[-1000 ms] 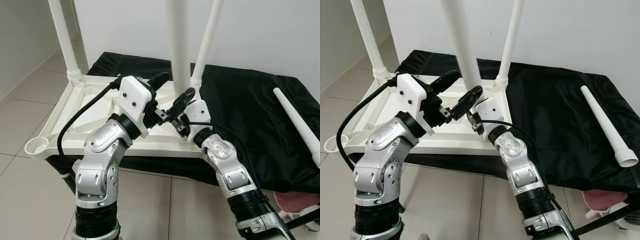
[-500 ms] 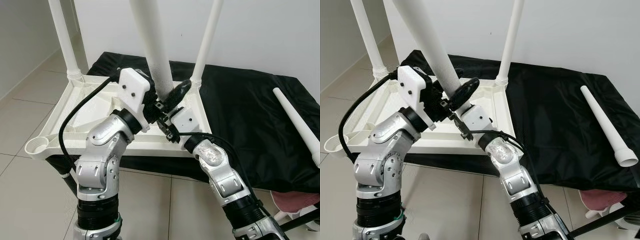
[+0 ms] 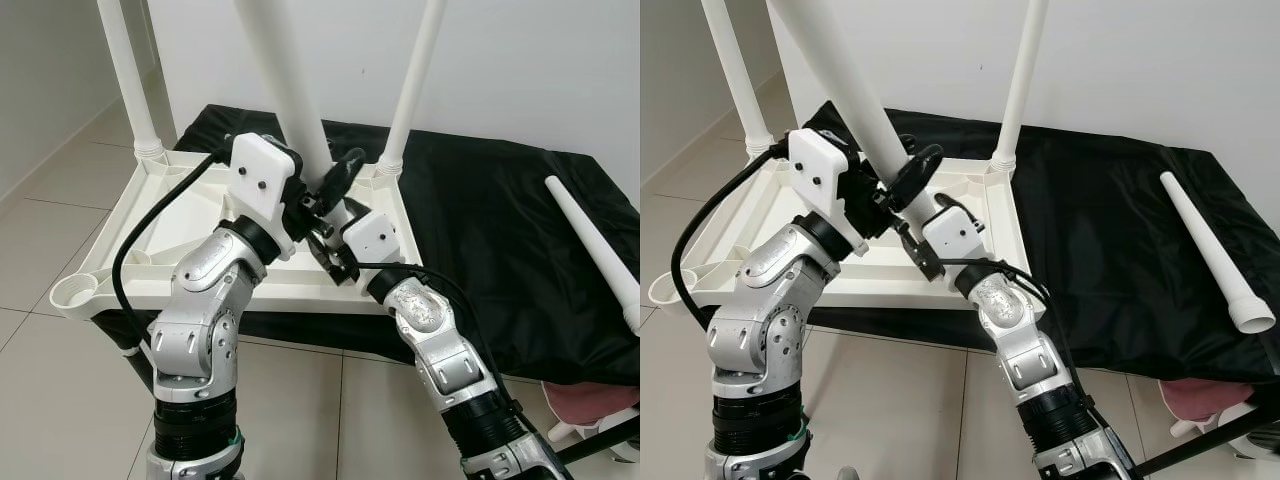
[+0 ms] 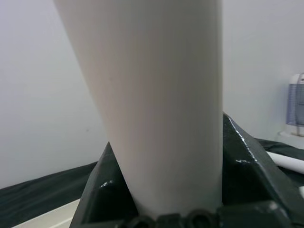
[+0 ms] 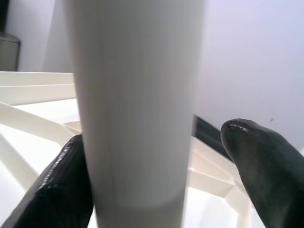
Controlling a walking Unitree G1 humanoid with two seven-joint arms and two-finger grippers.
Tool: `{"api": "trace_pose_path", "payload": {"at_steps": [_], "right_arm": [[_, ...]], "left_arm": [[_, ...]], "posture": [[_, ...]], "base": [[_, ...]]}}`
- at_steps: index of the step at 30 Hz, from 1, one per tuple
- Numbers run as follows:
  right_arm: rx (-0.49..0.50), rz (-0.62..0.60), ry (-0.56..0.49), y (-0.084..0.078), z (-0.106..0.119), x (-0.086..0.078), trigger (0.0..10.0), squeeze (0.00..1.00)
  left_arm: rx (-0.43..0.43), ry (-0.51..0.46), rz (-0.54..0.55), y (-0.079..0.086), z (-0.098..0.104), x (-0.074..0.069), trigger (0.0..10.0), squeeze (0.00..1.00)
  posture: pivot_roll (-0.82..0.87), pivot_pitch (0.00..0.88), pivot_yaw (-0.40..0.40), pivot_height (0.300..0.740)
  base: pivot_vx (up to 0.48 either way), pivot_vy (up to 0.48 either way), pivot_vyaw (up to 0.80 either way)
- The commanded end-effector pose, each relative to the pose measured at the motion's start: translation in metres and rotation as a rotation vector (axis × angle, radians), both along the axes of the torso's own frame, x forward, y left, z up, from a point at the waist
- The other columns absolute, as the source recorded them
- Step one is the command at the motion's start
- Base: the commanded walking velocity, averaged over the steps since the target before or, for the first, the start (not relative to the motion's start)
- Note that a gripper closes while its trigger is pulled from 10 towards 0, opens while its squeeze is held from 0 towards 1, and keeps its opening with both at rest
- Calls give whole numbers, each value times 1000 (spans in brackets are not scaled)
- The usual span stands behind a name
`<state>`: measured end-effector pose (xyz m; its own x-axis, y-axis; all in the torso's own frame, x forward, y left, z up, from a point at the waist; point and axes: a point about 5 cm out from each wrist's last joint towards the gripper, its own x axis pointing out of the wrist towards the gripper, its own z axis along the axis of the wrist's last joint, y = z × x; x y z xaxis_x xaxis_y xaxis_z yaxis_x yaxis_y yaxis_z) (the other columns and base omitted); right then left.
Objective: Building children table
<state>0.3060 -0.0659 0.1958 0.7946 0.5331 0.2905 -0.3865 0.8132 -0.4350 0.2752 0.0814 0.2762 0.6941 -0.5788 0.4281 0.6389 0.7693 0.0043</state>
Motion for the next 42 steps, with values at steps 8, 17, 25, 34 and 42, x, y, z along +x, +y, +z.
{"api": "trace_pose_path", "payload": {"at_steps": [8,17,25,34,42], "right_arm": [[-47,-242,-225,-9,13,-1,10000,0],[-201,-571,-448,-13,19,6,10000,0],[-352,-743,-666,-24,32,21,9922,0],[-213,-838,-694,-25,41,27,4784,0],[-226,-849,-816,-21,47,22,3020,0]], "left_arm": [[-174,64,152,6,16,20,0,0],[-261,102,79,-9,43,25,0,0],[-338,210,-41,-21,46,23,0,0],[-382,257,-105,-27,48,22,0,0],[-444,383,-75,-23,41,32,0,0]], "posture": [[70,0,-52,740],[69,0,-42,740],[77,0,-35,740],[87,0,-37,740],[85,0,-33,740]], "base": [[0,0,0],[0,0,0],[0,0,0],[0,0,0],[0,0,0]]}}
